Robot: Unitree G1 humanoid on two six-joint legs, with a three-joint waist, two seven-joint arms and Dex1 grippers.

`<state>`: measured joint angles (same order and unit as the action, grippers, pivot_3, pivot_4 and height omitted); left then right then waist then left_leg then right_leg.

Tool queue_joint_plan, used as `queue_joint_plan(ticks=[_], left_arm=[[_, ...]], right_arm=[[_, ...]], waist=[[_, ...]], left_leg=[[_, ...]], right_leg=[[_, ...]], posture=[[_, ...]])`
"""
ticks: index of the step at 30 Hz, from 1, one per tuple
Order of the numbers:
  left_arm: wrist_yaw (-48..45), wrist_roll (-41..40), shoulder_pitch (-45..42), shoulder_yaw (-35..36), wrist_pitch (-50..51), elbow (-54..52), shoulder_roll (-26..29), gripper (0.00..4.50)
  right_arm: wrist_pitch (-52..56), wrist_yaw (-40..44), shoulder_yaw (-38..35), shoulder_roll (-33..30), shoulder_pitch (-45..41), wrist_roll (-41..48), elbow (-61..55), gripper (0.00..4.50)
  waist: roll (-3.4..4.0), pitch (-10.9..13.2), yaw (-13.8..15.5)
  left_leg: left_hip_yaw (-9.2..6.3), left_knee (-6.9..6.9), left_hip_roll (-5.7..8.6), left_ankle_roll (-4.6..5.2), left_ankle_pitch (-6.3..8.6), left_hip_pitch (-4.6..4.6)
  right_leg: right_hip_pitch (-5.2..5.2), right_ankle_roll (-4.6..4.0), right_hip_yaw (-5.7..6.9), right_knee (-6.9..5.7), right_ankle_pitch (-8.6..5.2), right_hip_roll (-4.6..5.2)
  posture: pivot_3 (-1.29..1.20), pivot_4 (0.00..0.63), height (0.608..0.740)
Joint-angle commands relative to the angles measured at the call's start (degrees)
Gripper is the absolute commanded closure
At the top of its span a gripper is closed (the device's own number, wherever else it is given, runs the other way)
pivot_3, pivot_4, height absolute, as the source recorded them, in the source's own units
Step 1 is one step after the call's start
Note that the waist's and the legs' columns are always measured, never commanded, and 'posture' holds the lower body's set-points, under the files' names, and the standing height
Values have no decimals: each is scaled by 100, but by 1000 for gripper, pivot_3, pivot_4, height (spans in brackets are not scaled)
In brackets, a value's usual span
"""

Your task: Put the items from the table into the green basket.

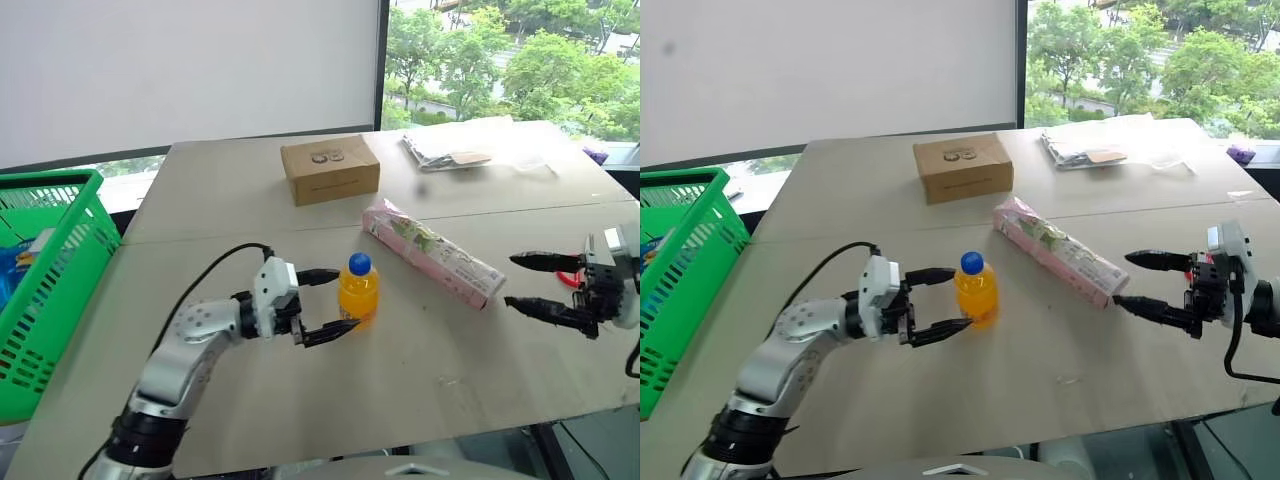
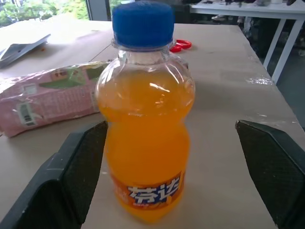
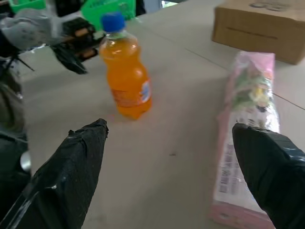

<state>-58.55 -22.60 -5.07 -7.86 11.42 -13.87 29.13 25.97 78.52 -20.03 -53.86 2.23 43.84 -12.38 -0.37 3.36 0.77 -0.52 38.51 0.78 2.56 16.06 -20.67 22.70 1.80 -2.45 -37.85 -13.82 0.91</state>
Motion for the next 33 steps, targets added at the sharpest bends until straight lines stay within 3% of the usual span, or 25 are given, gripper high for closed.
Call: queue_joint_plan(ticks=[1,10,15,22,29,31,33], left_arm=[[95,232,-214,-141,-296,206,-127,0],[687,699,-696,-210,-429,1095,-623,0],[190,107,-572,-140,-260,926,-662,1496],[388,341,-536,-87,-415,1026,-661,1499],[2145,185,-1003,1180,-135,749,-910,1499],[2208,-456,-1049,1680,540,301,-645,1499],[2187,-570,-1022,2089,842,-56,-161,1499]], right_arm=[[-100,155,-223,34,-14,252,-380,13],[-266,-246,-86,317,-75,5,-554,13],[-124,-367,-112,359,-108,124,-632,0],[-130,-512,56,487,-226,125,-723,0],[52,-836,592,806,-932,311,-978,0],[115,-1009,812,1068,-1278,401,-998,0],[35,-1172,1069,1433,-1657,319,-829,0]], waist=[[-1,-1,-5],[-6,-5,-3],[-5,-6,-18],[-6,-7,-21],[-15,-2,-19],[-18,0,-15],[-28,1,-28]], left_leg=[[1,0,0,0,0,1],[4,6,5,0,0,-1],[2,6,2,0,0,-3],[4,5,3,0,0,-2],[-6,8,-7,0,0,-2],[-13,8,-11,0,0,-3],[-14,6,-16,-1,0,-7]], right_leg=[[0,0,-1,0,0,0],[0,6,0,1,4,0],[2,5,-3,0,4,6],[2,5,-2,0,4,2],[3,5,-2,-3,6,12],[5,-4,5,-5,10,8],[11,-5,8,-6,11,6]], posture=[[-7,0,740],[-32,0,740],[-32,0,740],[-25,0,740],[23,0,740],[51,0,740],[71,0,740]])
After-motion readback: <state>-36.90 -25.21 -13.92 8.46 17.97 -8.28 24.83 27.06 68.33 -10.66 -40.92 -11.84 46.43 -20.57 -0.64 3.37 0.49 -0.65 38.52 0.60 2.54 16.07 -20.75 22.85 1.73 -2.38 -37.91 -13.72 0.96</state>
